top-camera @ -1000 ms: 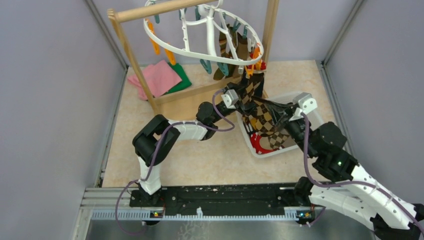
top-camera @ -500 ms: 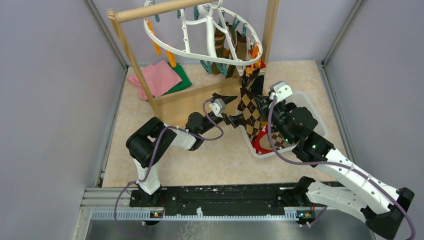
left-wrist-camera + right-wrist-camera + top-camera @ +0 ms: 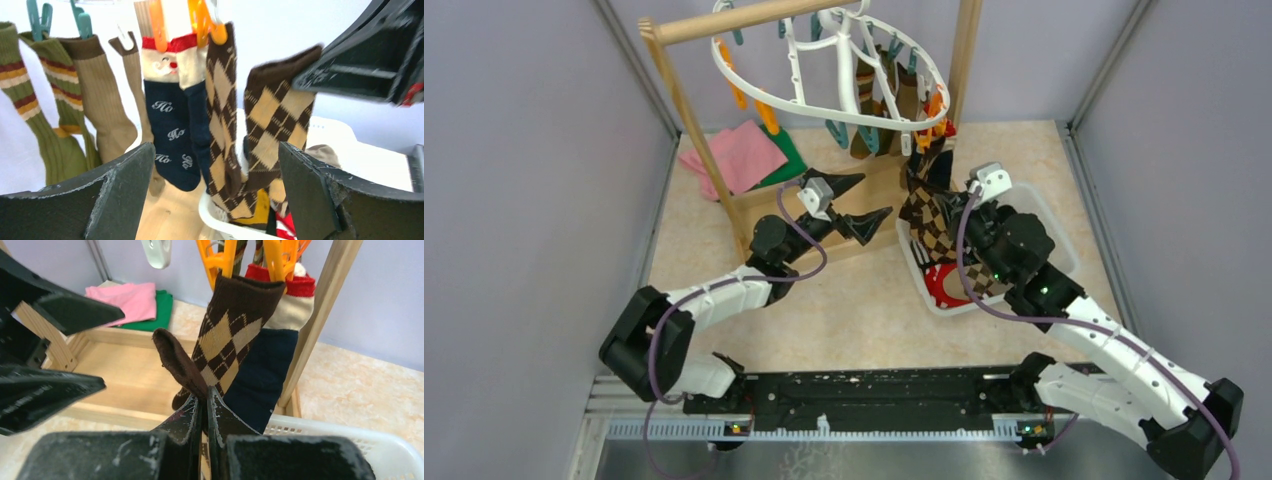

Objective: Clip the socks to the hanger
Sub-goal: Open the clamp at the hanger.

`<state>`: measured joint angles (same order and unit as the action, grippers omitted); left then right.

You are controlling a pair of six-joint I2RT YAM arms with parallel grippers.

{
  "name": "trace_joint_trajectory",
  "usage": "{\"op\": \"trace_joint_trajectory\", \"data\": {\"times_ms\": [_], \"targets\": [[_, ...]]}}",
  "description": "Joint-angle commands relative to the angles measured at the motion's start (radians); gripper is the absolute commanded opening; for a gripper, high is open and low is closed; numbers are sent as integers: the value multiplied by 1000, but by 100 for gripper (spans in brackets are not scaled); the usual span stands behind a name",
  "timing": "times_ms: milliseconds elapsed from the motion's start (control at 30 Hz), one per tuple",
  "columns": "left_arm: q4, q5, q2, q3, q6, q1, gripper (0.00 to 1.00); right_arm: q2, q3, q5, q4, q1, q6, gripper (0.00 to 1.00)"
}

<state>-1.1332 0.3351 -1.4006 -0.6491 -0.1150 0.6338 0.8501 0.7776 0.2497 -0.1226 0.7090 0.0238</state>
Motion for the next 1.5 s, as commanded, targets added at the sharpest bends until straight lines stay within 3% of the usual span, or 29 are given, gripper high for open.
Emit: {"op": "trace_joint_trajectory", "data": {"times_ms": [0,400,733,1000,1467], "targets": [[136,95,74,-70,-73,-1,98,-23,-14,-55,-72,-20,-16,0],[96,193,72,-220,-52,10,94,-40,-55,-104,-115,-33,-64,0],[55,17,28,-232,68,61,95,-54,-57,-112,-117,-41,-65,0],[117,-109,128,-160,141,167,93,-60,-64,-117,-122,-43,-67,0],[331,-133,67,-396,202,165,91,-72,-67,-134,-127,-55,-74,0]]}}
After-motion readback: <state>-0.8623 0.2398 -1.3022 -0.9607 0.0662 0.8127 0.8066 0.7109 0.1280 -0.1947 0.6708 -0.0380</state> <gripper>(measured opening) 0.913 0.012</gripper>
